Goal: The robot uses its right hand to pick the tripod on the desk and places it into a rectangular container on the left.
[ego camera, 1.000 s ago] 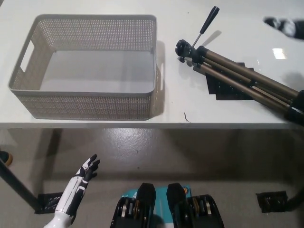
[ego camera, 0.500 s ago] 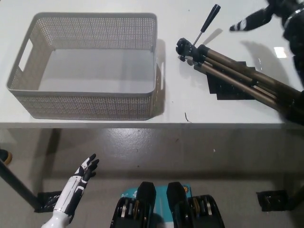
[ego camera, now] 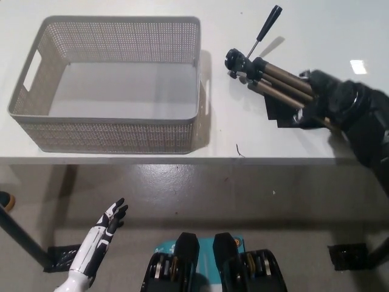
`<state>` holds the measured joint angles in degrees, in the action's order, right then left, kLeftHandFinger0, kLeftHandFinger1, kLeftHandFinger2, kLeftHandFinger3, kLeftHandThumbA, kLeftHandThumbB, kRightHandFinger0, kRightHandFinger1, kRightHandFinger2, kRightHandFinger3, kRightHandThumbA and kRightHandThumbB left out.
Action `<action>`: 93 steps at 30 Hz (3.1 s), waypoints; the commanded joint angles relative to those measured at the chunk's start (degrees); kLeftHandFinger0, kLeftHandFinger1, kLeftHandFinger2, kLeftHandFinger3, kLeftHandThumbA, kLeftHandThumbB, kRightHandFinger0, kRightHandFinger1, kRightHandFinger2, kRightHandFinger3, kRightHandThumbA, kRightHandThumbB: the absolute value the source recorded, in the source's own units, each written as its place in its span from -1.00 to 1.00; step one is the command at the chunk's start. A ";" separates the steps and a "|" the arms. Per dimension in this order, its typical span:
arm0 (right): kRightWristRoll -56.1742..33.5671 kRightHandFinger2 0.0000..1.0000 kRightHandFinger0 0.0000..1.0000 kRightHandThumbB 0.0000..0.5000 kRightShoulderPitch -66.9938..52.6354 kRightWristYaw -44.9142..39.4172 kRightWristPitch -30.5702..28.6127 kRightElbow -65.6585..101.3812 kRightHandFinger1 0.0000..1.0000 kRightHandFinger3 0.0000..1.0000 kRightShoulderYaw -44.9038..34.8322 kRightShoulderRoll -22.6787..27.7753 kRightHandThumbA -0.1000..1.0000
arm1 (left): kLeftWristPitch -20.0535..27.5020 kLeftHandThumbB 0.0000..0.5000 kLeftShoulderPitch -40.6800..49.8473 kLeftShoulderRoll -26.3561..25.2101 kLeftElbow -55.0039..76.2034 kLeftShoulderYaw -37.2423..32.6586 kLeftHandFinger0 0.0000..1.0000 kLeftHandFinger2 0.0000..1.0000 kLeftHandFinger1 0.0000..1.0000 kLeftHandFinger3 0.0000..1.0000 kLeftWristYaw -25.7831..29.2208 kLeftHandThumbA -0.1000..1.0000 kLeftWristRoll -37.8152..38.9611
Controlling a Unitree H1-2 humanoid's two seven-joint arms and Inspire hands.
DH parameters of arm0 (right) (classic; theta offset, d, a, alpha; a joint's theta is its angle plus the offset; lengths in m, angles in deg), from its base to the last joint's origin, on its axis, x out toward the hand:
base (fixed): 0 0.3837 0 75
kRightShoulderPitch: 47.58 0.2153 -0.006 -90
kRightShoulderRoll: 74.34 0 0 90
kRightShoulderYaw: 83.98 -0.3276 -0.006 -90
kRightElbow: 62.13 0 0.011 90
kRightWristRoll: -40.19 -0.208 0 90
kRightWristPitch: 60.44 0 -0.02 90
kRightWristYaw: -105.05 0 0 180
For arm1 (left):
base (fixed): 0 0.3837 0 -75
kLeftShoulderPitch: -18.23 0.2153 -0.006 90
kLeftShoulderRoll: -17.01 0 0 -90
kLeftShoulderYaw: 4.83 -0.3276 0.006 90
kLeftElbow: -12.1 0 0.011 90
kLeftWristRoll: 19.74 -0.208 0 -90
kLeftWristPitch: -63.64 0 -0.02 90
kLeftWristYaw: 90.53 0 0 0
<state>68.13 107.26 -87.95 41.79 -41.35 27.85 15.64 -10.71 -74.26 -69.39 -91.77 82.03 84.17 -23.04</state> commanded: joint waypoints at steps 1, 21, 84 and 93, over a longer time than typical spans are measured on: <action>0.60 1.00 1.00 1.00 3.29 5.05 -4.33 -5.42 1.00 1.00 0.97 -0.88 1.00 | 1.44 1.00 -0.08 -0.89 2.04 -0.18 1.00 1.00 1.00 1.00 -0.95 1.00 -0.35; 1.94 0.99 -0.84 -0.26 -0.96 28.97 -13.39 -9.83 0.23 0.77 4.83 0.15 -1.00 | 2.91 1.00 -1.87 -1.10 0.43 -0.71 1.00 1.00 1.00 1.00 -0.52 1.00 -2.13; 17.35 0.61 -1.00 0.05 27.31 21.84 -14.88 19.91 -0.25 0.94 8.48 -13.74 -1.00 | 3.65 1.00 -0.78 -1.83 -1.82 -4.41 1.00 1.00 1.00 1.00 -1.58 1.00 -3.20; 20.69 0.43 -1.00 0.09 28.10 24.76 -16.44 6.86 -0.71 0.26 13.95 -18.87 -1.00 | 3.95 1.00 -1.19 -2.03 -1.45 -4.88 1.00 1.00 1.00 1.00 -1.75 1.00 -3.54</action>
<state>85.89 127.67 -69.94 25.32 -32.83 40.77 -2.23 -9.24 -75.11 -70.32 -94.79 77.65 83.93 -26.01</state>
